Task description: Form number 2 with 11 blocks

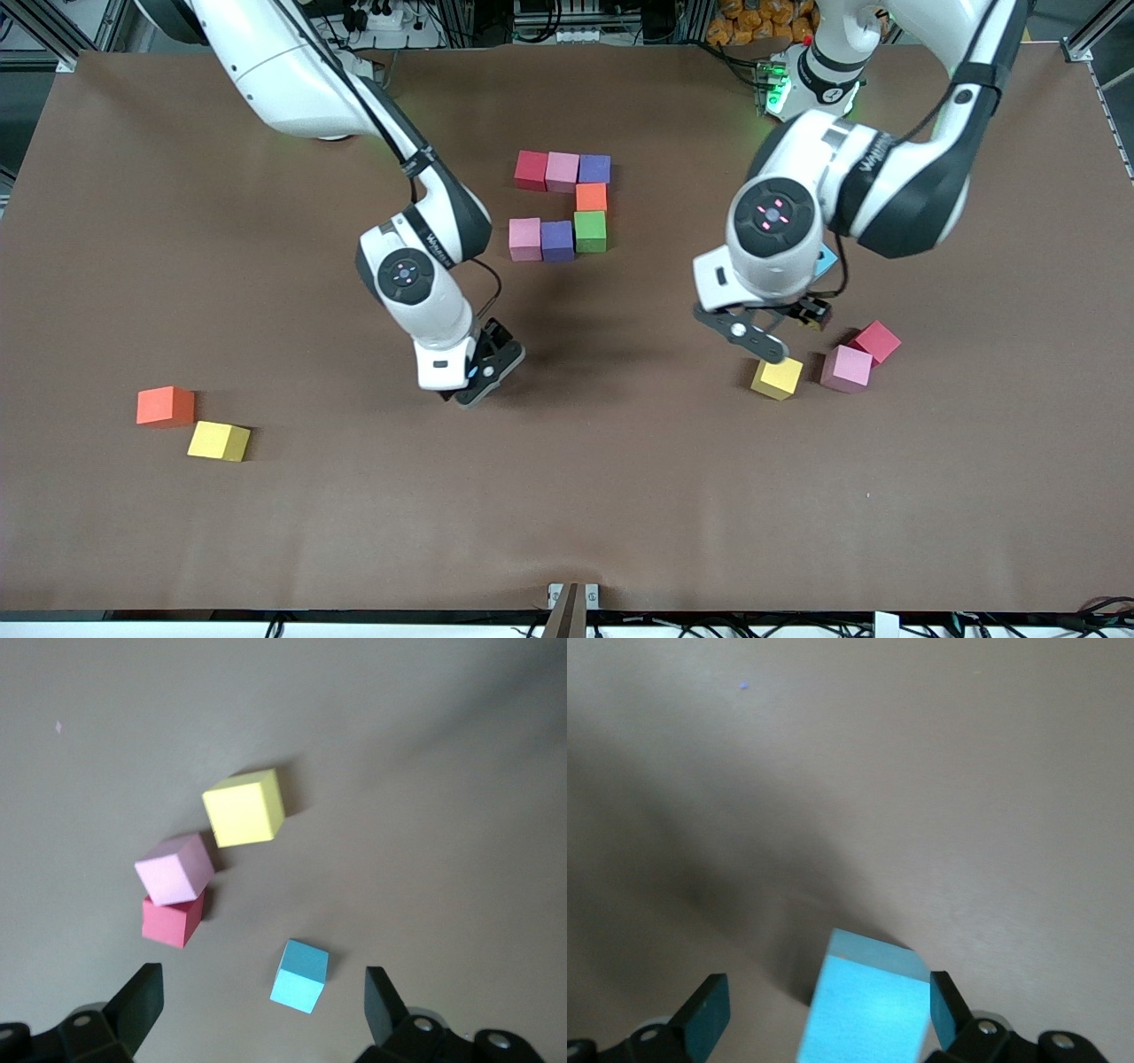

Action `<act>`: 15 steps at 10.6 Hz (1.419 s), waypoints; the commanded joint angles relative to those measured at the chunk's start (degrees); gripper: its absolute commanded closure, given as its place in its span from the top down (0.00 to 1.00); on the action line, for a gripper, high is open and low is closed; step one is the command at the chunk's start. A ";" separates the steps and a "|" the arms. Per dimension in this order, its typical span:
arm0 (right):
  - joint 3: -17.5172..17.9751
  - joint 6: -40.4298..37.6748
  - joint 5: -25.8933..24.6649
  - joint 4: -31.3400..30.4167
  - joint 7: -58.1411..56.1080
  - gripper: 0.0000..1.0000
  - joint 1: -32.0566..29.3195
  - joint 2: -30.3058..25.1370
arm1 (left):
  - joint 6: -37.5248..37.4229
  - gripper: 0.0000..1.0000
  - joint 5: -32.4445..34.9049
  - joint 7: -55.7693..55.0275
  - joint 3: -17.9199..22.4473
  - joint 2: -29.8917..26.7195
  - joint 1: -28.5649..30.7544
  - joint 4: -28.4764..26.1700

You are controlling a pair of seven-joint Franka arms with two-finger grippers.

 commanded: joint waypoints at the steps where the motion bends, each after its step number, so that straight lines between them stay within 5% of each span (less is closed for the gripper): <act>1: -0.38 -0.23 -0.01 0.68 -0.22 1.00 0.02 0.84 | 5.98 1.00 -5.17 -0.86 -1.07 -3.95 8.14 -7.90; 6: -0.56 -0.67 -2.91 0.24 0.13 1.00 -1.13 1.10 | 24.61 1.00 -6.59 7.55 -1.07 -4.60 18.44 -22.42; 15: -0.73 -0.41 -2.91 0.06 0.13 1.00 -1.65 2.51 | 31.59 1.00 -4.40 3.10 -0.89 3.84 12.05 -16.82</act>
